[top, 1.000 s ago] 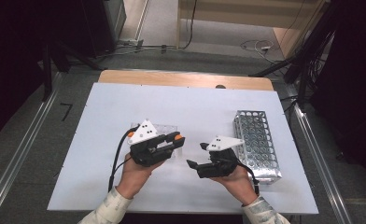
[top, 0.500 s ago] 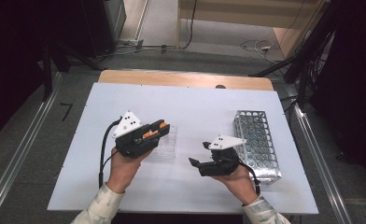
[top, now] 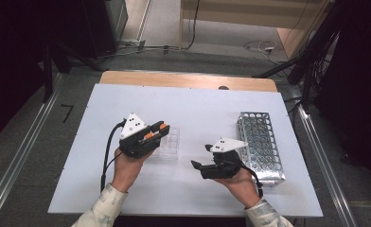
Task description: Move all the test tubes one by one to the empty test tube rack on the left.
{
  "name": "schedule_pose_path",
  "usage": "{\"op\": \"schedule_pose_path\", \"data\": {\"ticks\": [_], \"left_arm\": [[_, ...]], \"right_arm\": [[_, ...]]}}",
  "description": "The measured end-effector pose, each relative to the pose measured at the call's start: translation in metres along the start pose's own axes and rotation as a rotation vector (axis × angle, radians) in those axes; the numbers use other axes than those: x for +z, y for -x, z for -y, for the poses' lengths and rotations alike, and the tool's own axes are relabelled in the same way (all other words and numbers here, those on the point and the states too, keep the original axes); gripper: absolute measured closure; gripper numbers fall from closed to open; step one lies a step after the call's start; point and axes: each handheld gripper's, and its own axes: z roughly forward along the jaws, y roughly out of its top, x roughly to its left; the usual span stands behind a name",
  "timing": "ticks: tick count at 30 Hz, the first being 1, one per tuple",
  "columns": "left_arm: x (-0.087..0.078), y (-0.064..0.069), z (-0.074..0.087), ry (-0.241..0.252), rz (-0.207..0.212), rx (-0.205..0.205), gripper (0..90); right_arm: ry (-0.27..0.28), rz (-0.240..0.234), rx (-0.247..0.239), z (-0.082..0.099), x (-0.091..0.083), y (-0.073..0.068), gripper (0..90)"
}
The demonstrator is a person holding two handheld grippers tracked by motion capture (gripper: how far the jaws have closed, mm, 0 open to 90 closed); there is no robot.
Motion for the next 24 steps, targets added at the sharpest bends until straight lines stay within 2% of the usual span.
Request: {"op": "schedule_pose_path", "data": {"ticks": [5, 15, 20, 24], "left_arm": [[0.009, 0.001, 0.012, -0.053, -0.018, 0.013, 70.5], [0.008, 0.003, 0.015, -0.047, -0.012, 0.012, 68.6], [0.006, 0.004, 0.014, -0.035, -0.004, 0.009, 58.7], [0.005, 0.006, 0.013, -0.030, -0.039, 0.004, 43.9]], "right_arm": [[-0.001, 0.000, -0.003, 0.000, 0.000, 0.001, 23.6], [0.000, -0.001, -0.003, 0.000, 0.000, 0.000, 23.6], [-0.002, -0.001, -0.002, 0.000, 0.001, 0.000, 23.6], [0.002, 0.000, -0.001, 0.000, 0.001, 0.000, 23.6]]}}
